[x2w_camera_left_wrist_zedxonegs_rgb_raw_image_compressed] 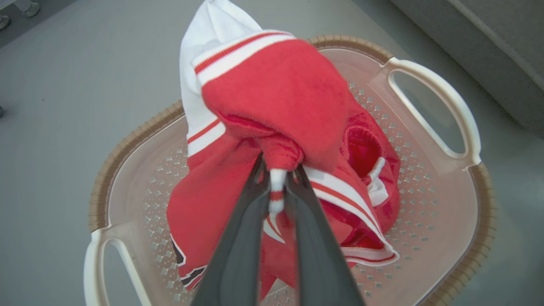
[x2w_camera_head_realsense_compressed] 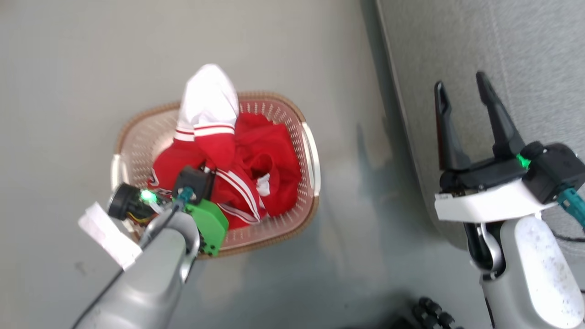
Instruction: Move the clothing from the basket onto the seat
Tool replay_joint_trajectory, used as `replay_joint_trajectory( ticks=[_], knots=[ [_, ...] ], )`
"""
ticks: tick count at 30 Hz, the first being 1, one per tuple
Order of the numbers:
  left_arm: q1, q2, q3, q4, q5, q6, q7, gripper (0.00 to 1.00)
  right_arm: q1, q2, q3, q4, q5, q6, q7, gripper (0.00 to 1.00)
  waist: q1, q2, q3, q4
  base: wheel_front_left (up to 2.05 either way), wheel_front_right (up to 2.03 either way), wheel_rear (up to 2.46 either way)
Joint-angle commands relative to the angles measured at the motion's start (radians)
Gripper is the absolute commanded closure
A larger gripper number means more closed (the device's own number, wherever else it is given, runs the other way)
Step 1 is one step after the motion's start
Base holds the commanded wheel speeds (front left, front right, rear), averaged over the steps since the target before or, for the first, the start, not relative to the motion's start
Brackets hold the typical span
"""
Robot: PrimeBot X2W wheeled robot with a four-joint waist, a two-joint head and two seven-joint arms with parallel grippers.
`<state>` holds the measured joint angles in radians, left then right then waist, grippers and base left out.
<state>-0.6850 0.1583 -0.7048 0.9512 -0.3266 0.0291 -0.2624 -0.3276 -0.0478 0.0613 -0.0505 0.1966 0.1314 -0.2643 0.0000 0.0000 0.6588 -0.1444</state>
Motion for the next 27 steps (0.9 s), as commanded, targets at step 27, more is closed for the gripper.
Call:
replay_joint_trajectory(
  ticks=[27],
  knots=[
    [0.406, -0.053, 0.180, -0.459, 0.053, 0.004, -0.004, 1.00, 0.354, -0.005, 0.076, 0.066, -0.065, -0.001, 0.000, 0.00, 0.0000, 0.0000, -0.684, 0.063, 0.00, 0.00, 0.00]
  ],
)
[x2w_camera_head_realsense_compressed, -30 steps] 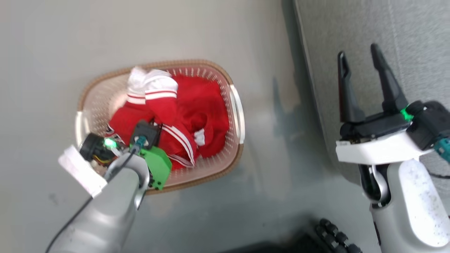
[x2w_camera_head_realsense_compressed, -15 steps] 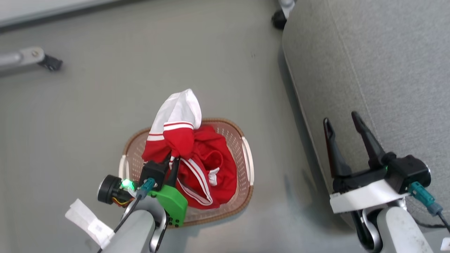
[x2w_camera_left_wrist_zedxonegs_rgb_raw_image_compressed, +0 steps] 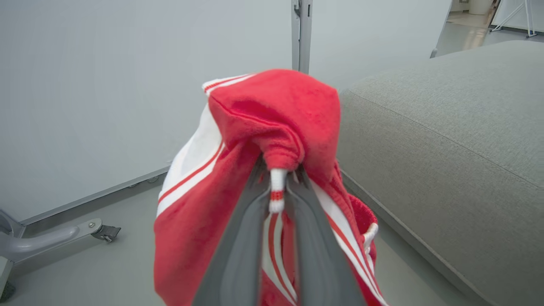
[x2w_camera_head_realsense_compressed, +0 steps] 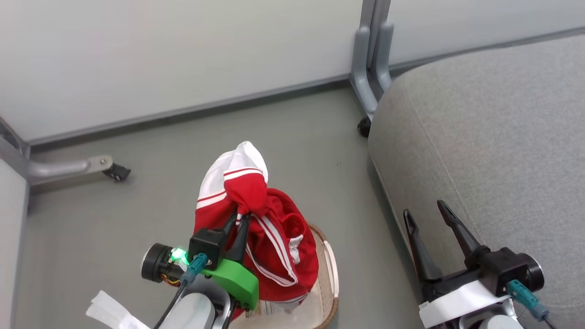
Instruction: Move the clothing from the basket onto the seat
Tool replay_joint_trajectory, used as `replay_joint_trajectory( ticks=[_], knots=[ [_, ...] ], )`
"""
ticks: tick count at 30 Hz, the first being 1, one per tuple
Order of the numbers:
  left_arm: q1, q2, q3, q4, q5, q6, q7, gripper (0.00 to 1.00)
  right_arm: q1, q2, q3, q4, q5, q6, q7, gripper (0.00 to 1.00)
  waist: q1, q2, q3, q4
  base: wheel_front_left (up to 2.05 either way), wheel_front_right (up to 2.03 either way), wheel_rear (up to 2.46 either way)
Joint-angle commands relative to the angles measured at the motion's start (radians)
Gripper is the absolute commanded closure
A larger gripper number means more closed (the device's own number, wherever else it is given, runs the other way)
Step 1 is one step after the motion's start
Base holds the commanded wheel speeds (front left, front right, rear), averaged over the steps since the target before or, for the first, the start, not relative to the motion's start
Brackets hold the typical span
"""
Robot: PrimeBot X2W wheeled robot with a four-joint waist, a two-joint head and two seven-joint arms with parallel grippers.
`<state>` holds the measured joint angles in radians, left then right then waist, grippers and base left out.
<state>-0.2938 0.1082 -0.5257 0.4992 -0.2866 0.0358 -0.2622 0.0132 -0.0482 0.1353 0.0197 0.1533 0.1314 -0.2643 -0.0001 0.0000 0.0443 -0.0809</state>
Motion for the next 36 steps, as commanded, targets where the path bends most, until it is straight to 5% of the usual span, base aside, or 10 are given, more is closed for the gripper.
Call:
replay_joint_trajectory(
  ticks=[1, 20, 36],
  knots=[
    [0.017, -0.004, 0.001, -0.019, 0.017, -0.005, -0.004, 1.00, 0.015, -0.003, 0.015, -0.006, -0.026, -0.001, 0.000, 0.00, 0.0001, 0.0000, -0.074, -0.002, 0.00, 0.00, 0.00],
    [-0.031, -0.044, -0.104, -0.201, 0.019, -0.062, 0.015, 1.00, -0.114, -0.004, 0.251, 0.118, -0.065, -0.001, 0.000, 0.00, 0.0001, 0.0000, -0.063, -0.012, 0.00, 0.00, 0.00],
    [-0.034, -0.057, -0.273, -0.371, -0.012, -0.110, 0.116, 1.00, -0.160, -0.004, 0.235, 0.199, -0.113, -0.001, 0.000, 0.00, 0.0001, 0.0000, -0.054, 0.004, 0.00, 0.00, 0.00]
  ],
)
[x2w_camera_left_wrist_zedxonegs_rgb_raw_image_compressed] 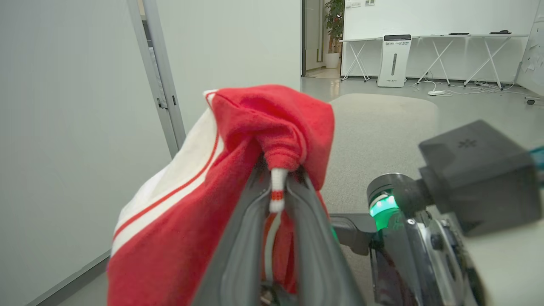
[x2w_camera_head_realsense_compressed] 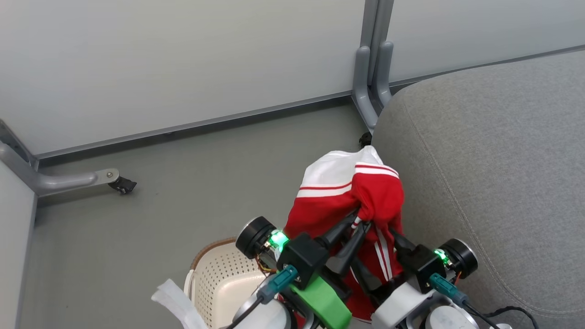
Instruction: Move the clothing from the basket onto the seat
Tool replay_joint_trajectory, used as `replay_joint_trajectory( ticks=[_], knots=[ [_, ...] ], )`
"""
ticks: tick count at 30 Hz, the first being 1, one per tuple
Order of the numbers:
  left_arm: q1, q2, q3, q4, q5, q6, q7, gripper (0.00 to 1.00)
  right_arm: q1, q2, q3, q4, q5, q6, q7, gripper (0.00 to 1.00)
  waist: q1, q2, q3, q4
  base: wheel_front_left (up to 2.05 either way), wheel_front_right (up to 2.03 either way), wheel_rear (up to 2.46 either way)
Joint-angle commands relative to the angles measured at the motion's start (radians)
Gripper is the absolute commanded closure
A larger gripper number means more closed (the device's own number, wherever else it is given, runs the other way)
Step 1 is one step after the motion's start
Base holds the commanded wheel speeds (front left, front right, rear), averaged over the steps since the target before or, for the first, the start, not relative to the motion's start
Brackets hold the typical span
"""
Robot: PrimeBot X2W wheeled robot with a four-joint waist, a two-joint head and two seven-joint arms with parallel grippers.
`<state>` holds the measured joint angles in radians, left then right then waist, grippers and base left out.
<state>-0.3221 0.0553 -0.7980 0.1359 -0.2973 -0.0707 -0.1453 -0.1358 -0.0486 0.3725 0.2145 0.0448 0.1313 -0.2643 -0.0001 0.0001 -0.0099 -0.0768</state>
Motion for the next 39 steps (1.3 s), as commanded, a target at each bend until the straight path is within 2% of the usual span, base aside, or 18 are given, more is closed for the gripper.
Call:
replay_joint_trajectory(
  ticks=[1, 5, 6, 7, 8, 21, 22, 23, 27, 39],
  knots=[
    [-0.005, -0.004, -0.007, -0.013, -0.005, -0.006, 0.006, 1.00, -0.012, -0.003, -0.006, 0.008, -0.004, -0.001, 0.000, 0.00, 0.0001, -0.0001, 0.000, -0.001, 0.00, 0.00, 0.00],
    [-0.002, -0.004, -0.023, -0.021, -0.020, -0.010, 0.020, 1.00, -0.015, -0.003, 0.006, 0.022, -0.017, -0.001, 0.000, 0.00, 0.0001, -0.0001, 0.002, -0.002, 0.00, 0.00, 0.00],
    [-0.001, -0.004, -0.026, -0.021, -0.023, -0.011, 0.023, 1.00, -0.017, -0.003, 0.007, 0.022, -0.017, -0.001, 0.000, 0.23, 0.0001, -0.0001, 0.002, -0.003, 0.00, 0.00, 0.00],
    [0.000, -0.004, -0.027, -0.021, -0.025, -0.011, 0.024, 1.00, -0.016, -0.003, 0.014, 0.027, -0.017, -0.001, 0.000, 0.87, 0.0001, -0.0001, 0.004, -0.002, 0.00, 0.00, 0.00],
    [0.000, -0.004, -0.028, -0.020, -0.027, -0.011, 0.024, 1.00, -0.016, -0.003, 0.022, 0.030, -0.024, -0.001, 0.000, 1.00, 0.0001, -0.0001, 0.005, -0.002, 0.00, 0.00, 0.00],
    [0.001, 0.005, -0.019, 0.033, -0.039, 0.013, 0.009, 1.00, -0.009, -0.003, 0.038, 0.038, -0.019, -0.001, 0.000, 1.00, 0.0001, -0.0001, 0.019, 0.002, 0.00, 0.00, 0.00],
    [-0.001, 0.007, -0.017, 0.034, -0.032, 0.018, 0.001, 0.57, -0.009, -0.003, 0.038, 0.039, -0.017, -0.001, 0.000, 1.00, 0.0001, -0.0001, 0.020, 0.002, 0.00, 0.00, 0.00],
    [-0.002, 0.008, -0.015, 0.038, -0.029, 0.023, 0.000, 0.00, -0.008, -0.003, 0.038, 0.039, -0.015, -0.001, 0.000, 1.00, 0.0001, -0.0001, 0.020, 0.002, 0.00, 0.00, 0.00],
    [-0.006, 0.008, -0.009, 0.051, -0.027, 0.040, -0.014, 0.00, 0.000, -0.003, 0.027, 0.042, -0.003, -0.001, 0.000, 1.00, 0.0001, -0.0001, 0.018, 0.002, 0.00, 0.00, 0.00],
    [0.006, 0.033, -0.003, 0.069, -0.044, 0.048, -0.021, 0.00, 0.021, -0.003, -0.016, 0.036, 0.022, -0.001, 0.000, 1.00, 0.0001, -0.0001, 0.010, 0.002, 0.00, 0.00, 0.00]
  ],
)
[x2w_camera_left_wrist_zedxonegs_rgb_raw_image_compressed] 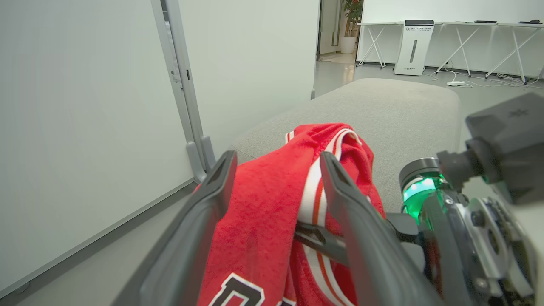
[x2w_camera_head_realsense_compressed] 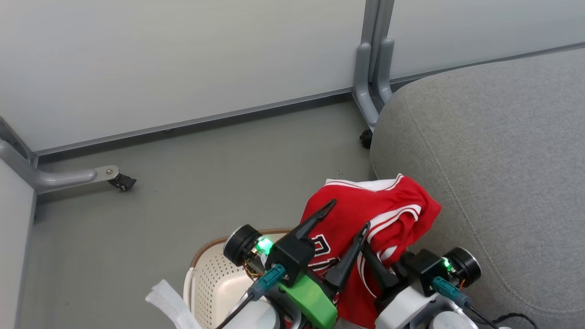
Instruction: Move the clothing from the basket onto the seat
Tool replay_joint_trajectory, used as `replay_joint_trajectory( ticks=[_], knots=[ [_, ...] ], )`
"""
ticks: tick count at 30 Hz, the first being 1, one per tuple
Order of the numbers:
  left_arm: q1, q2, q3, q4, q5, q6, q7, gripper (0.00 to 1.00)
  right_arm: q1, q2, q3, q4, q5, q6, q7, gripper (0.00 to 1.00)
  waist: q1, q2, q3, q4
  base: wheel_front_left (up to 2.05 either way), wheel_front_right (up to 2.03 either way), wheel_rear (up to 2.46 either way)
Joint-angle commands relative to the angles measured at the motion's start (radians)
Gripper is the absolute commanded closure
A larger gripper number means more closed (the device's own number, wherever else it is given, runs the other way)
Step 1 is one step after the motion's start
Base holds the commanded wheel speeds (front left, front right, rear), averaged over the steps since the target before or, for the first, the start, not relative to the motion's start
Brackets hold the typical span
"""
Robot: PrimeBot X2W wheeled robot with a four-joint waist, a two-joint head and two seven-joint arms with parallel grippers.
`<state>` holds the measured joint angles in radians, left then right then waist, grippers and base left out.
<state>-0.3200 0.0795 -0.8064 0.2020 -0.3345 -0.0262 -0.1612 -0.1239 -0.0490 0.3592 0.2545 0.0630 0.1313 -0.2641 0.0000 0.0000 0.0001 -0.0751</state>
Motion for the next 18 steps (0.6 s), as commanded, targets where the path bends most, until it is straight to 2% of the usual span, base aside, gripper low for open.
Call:
replay_joint_trajectory(
  ticks=[1, 9, 14, 18],
  knots=[
    [0.004, 0.011, 0.006, 0.003, -0.008, 0.005, -0.006, 0.00, 0.010, -0.003, -0.005, -0.006, 0.005, -0.001, 0.000, 1.00, 0.0000, 0.0000, -0.001, 0.000, 0.00, 0.00, 0.00],
    [0.014, 0.027, 0.010, 0.025, 0.003, 0.018, -0.037, 0.00, 0.020, -0.003, -0.055, -0.042, 0.021, -0.001, -0.001, 1.00, 0.0000, 0.0000, 0.006, -0.008, 0.00, 0.00, 0.00],
    [0.021, 0.042, 0.012, 0.067, -0.006, -0.004, -0.072, 0.00, 0.013, -0.003, -0.092, -0.093, 0.018, -0.001, -0.001, 1.00, 0.0000, 0.0000, 0.030, -0.037, 0.00, 0.00, 0.00],
    [0.012, 0.057, 0.031, 0.082, 0.012, 0.010, -0.093, 0.00, -0.003, -0.002, -0.122, -0.154, 0.002, -0.001, -0.001, 1.00, 0.0000, 0.0000, 0.072, -0.075, 0.00, 0.00, 0.00]
  ],
)
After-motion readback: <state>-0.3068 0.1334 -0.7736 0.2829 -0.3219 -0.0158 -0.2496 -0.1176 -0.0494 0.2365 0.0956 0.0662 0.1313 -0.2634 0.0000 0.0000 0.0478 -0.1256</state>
